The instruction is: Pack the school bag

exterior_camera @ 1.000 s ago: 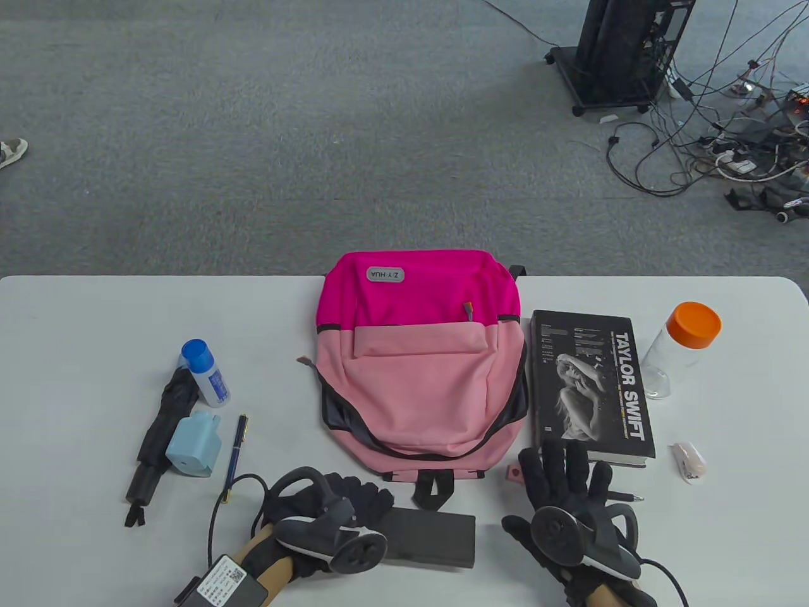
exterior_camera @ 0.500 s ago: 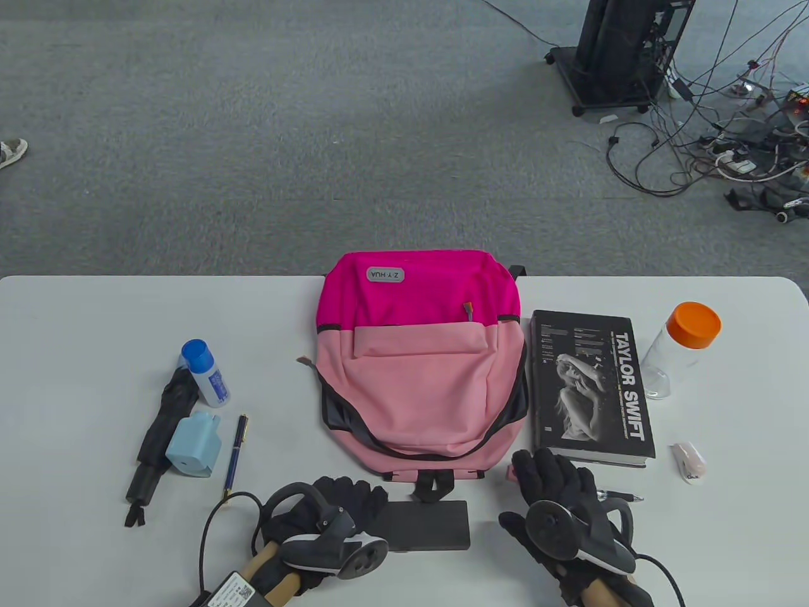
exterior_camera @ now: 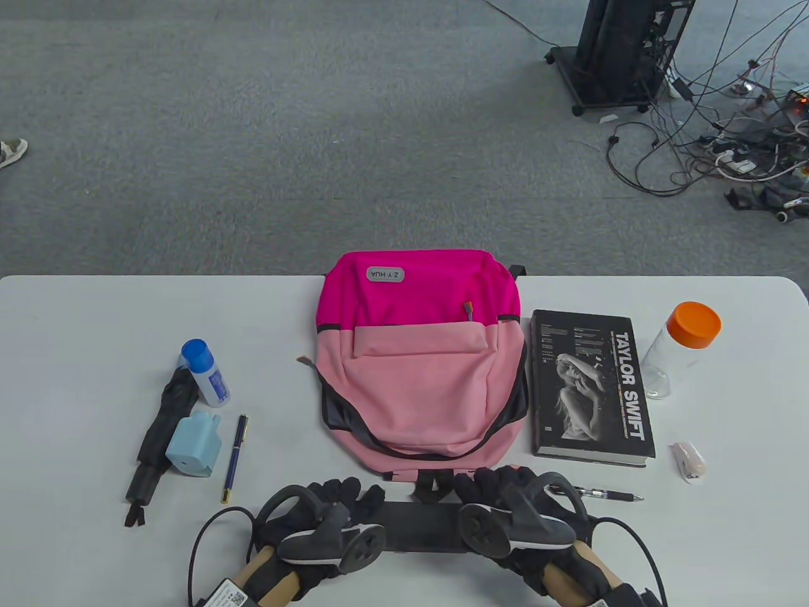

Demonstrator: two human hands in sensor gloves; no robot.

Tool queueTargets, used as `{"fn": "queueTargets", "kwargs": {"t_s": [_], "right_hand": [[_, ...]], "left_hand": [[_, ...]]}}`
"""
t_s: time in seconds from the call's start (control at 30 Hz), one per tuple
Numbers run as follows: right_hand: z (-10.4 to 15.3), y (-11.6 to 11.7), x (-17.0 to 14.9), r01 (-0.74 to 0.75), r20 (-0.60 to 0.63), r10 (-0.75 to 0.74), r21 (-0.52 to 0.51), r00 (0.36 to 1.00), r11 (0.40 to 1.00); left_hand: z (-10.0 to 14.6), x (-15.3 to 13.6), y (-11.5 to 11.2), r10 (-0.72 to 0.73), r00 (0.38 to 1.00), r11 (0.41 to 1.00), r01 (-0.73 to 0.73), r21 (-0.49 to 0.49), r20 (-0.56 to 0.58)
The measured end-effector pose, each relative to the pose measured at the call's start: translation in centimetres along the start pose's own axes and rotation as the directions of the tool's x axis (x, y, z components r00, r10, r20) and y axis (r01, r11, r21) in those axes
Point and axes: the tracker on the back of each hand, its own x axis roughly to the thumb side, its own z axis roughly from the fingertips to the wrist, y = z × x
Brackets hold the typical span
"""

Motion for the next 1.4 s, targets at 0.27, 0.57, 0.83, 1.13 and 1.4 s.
{"fn": "queueTargets", "kwargs": {"t_s": [0.27, 0.57, 0.83, 1.13, 1.4], "right_hand": [[-1.7, 2.8, 2.4, -0.136, 0.061, 0.136, 0.0, 0.989, 0.991], [-0.8, 2.5, 2.5, -0.108, 0.107, 0.114, -0.062, 0.988, 0.992], [-0.3, 3.3, 2.8, -0.186, 0.13, 0.198, -0.103, 0.971, 0.977], [-0.4, 3.3, 1.1, -0.076, 0.093, 0.09, -0.142, 0.992, 0.987], [0.0, 3.5, 0.2, -0.014, -0.039, 0.007, -0.176, 0.999, 0.984]], "left_hand": [[0.4, -0.4, 0.0, -0.012, 1.0, 0.996, 0.012, 0.087, -0.001], [1.1, -0.6, -0.5, 0.03, 0.999, 0.987, -0.024, 0.156, -0.037], [1.3, -0.6, 0.4, 0.068, 0.997, 0.993, -0.072, 0.094, 0.044], [1.3, -1.3, 2.0, 0.114, 0.99, 0.987, -0.122, 0.107, 0.082], [0.1, -2.8, 3.1, 0.144, 0.988, 0.984, -0.149, 0.094, 0.056]]}}
